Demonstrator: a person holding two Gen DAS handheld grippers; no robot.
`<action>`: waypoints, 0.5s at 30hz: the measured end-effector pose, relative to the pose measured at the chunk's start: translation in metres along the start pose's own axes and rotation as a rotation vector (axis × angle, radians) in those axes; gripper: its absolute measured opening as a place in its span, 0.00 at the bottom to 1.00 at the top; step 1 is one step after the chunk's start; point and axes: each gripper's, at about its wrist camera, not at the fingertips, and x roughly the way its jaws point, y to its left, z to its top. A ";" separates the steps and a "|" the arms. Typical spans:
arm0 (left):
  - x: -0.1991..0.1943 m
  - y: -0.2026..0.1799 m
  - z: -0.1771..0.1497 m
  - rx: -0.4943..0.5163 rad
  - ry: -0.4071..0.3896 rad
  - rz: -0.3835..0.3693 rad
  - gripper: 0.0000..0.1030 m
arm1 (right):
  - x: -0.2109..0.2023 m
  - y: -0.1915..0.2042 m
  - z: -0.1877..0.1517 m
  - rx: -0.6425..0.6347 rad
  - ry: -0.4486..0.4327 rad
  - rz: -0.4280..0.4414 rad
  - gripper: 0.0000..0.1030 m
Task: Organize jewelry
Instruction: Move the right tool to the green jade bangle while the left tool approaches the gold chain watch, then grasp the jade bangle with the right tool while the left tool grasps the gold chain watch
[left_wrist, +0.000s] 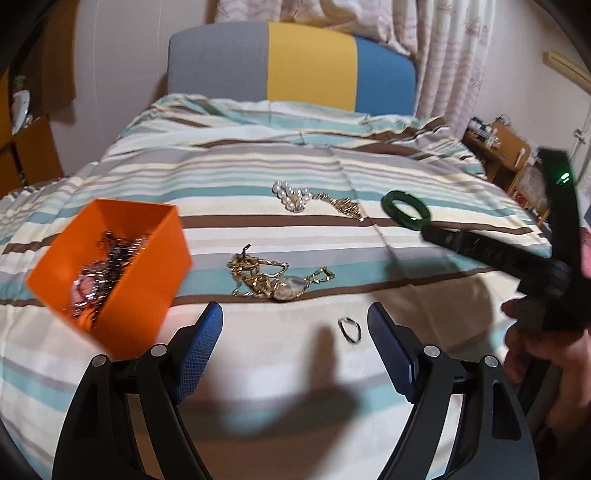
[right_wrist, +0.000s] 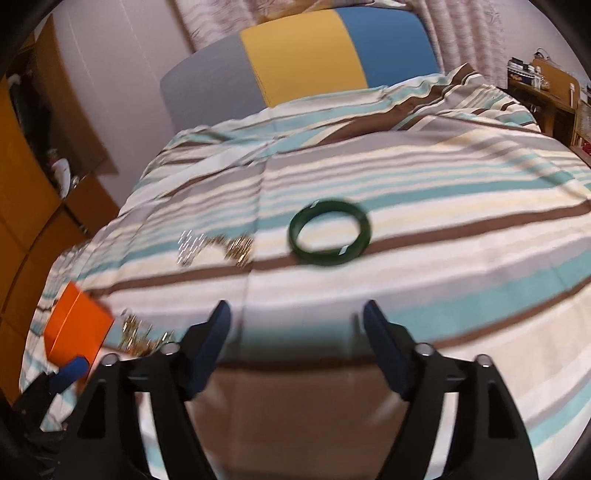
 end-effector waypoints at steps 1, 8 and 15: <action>0.007 0.001 0.003 -0.015 0.014 0.004 0.78 | 0.004 -0.002 0.005 -0.011 0.001 -0.012 0.85; 0.039 0.009 0.016 -0.076 0.064 0.031 0.78 | 0.037 -0.012 0.027 -0.040 0.034 -0.053 0.85; 0.047 0.009 0.022 -0.080 0.063 0.023 0.78 | 0.063 -0.012 0.036 -0.061 0.070 -0.081 0.85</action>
